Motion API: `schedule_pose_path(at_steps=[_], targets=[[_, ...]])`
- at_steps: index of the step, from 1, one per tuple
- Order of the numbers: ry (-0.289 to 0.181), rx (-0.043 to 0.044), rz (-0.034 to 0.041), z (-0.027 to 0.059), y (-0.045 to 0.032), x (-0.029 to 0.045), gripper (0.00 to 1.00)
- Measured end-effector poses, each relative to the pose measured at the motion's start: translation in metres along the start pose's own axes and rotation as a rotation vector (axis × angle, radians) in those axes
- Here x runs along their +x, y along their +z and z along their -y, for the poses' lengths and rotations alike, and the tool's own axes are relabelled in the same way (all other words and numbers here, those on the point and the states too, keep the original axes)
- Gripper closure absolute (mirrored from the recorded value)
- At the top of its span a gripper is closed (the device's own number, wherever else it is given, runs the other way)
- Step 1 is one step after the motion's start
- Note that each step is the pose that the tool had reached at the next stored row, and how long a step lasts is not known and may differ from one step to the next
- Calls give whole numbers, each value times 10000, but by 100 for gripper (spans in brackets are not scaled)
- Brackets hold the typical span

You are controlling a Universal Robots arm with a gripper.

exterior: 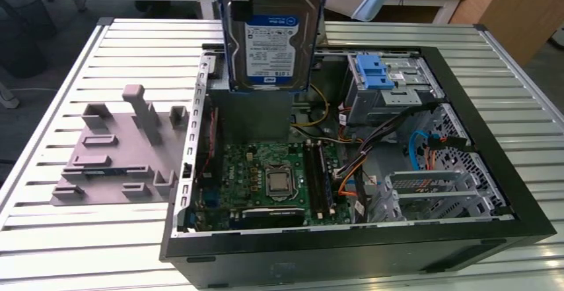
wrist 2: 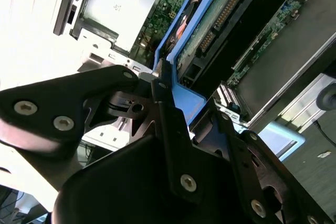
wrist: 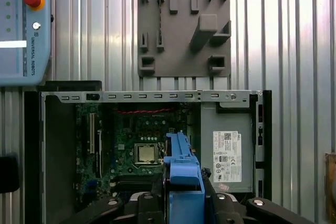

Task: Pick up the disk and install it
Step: 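Pick up the disk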

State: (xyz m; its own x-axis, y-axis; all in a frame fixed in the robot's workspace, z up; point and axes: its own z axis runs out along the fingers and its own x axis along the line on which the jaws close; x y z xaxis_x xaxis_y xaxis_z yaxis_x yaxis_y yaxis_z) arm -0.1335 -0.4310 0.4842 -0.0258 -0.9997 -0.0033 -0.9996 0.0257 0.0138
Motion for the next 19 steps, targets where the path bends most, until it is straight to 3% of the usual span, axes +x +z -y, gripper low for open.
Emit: schedule_pose_path(at_steps=[8, 13, 19], targets=[[-1, -35, -1, 230, -2, -5, 64], [1, -35, -3, 305, -3, -7, 64], [2, -35, -2, 322, -26, -8, 64]])
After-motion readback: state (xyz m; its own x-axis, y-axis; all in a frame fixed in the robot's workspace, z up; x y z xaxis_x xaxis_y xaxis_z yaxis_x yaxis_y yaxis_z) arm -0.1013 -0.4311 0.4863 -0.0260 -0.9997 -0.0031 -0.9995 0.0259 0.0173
